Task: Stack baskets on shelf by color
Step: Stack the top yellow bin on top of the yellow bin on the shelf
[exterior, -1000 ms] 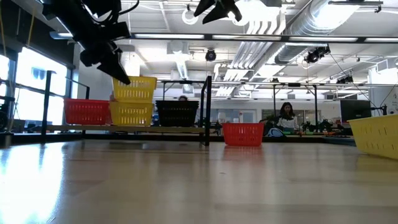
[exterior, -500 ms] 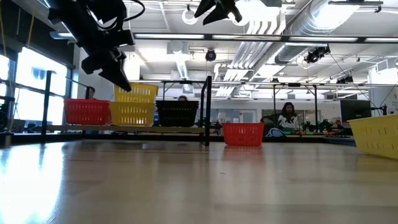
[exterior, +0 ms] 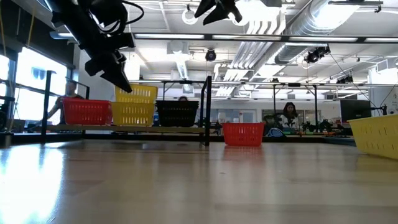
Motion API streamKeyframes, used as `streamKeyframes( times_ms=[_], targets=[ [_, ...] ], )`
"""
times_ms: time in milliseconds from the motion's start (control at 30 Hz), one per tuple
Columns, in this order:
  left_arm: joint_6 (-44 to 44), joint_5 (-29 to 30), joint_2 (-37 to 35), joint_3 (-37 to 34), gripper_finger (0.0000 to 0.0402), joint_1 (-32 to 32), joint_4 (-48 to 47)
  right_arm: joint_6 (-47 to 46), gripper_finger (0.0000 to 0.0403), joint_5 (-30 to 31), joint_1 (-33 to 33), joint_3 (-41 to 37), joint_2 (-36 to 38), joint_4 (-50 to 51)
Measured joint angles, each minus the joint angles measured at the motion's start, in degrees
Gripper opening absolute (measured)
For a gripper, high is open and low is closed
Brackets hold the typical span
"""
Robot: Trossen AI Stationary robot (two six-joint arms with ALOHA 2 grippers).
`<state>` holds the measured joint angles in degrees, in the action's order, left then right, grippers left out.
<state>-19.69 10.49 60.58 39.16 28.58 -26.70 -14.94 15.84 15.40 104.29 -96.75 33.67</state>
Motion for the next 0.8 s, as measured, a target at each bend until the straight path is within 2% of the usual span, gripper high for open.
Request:
streamKeyframes(
  times_ms=[300,567,800],
  targets=[
    [-1.72,-1.12,0.0,0.0,0.0039,-0.04,0.0,0.0,0.0156,0.02,0.0,0.0,0.0,0.0],
    [-1.21,-0.82,0.0,0.0,0.0107,-0.04,0.0,0.0,0.0156,0.02,0.0,0.0,0.0,0.0],
    [4.15,-0.87,-0.04,3.57,0.0163,-0.04,-1.7,0.0,0.0156,0.05,0.0,0.0,0.01,0.03]
  ],
)
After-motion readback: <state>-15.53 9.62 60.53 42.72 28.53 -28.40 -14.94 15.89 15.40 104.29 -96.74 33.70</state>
